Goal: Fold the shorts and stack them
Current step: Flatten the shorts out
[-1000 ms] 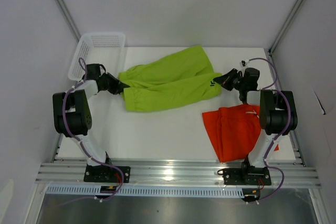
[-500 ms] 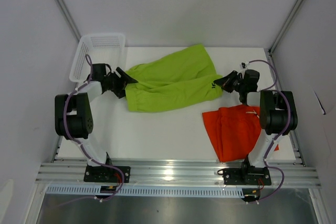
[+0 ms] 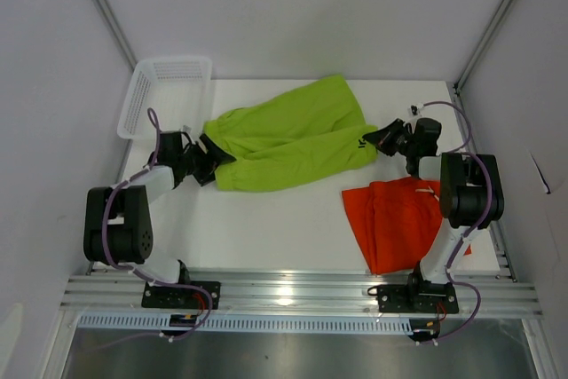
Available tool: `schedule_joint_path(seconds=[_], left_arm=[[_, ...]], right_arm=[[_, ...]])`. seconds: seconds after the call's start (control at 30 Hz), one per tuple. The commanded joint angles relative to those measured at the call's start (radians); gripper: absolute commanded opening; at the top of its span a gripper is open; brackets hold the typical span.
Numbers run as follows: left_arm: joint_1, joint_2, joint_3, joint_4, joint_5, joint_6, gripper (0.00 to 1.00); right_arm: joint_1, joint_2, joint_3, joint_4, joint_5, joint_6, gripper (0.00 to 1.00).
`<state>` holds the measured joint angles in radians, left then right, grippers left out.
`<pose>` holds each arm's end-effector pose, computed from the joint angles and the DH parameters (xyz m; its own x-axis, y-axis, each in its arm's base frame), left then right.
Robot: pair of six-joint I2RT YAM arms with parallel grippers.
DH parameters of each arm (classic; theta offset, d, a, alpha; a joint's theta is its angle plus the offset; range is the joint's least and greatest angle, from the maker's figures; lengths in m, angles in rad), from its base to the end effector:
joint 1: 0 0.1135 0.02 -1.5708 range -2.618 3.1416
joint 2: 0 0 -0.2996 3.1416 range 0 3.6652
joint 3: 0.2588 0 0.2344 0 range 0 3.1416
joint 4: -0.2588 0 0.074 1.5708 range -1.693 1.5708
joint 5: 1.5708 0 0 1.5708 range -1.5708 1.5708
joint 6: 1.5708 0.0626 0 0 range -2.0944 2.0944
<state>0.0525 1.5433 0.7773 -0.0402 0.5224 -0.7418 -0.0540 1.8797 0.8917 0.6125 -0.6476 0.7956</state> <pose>0.3067 -0.0152 0.2066 -0.7336 -0.6249 -0.2671 -0.2661 0.6258 -0.7332 0.4026 0.0161 0.1973 -0.6258 0.6043 -0.4931 -0.1005 0.5644 0.8194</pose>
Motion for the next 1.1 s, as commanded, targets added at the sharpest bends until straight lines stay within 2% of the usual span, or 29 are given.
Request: schedule_joint_path(seconds=[0.0, 0.13, 0.43, 0.6, 0.73, 0.8, 0.9, 1.07], left_arm=[[-0.01, -0.02, -0.059, 0.128, -0.015, 0.044, 0.79], [-0.01, -0.014, -0.104, 0.186, -0.001, 0.061, 0.76], [-0.005, -0.124, -0.256, 0.345, 0.021, 0.075, 0.71], [0.03, -0.15, -0.286, 0.405, 0.093, 0.07, 0.73], [0.078, -0.141, -0.335, 0.534, 0.188, 0.03, 0.72], [0.086, -0.131, -0.337, 0.551, 0.209, 0.033, 0.69], [0.098, -0.101, -0.337, 0.563, 0.246, 0.045, 0.55], [0.096, -0.103, -0.345, 0.528, 0.248, 0.087, 0.5]], right_arm=[[-0.009, 0.002, -0.008, 0.059, -0.02, 0.01, 0.0], [-0.009, -0.001, -0.013, 0.062, -0.024, 0.01, 0.0], [-0.01, 0.004, -0.014, 0.067, -0.034, 0.013, 0.0], [-0.01, 0.016, -0.005, 0.066, -0.038, 0.021, 0.0], [-0.01, 0.036, 0.024, 0.017, -0.024, 0.017, 0.0], [-0.012, 0.042, 0.026, 0.021, -0.021, 0.024, 0.0], [-0.012, 0.048, 0.039, 0.003, -0.015, 0.019, 0.0], [-0.012, 0.058, 0.055, -0.005, -0.012, 0.022, 0.0]])
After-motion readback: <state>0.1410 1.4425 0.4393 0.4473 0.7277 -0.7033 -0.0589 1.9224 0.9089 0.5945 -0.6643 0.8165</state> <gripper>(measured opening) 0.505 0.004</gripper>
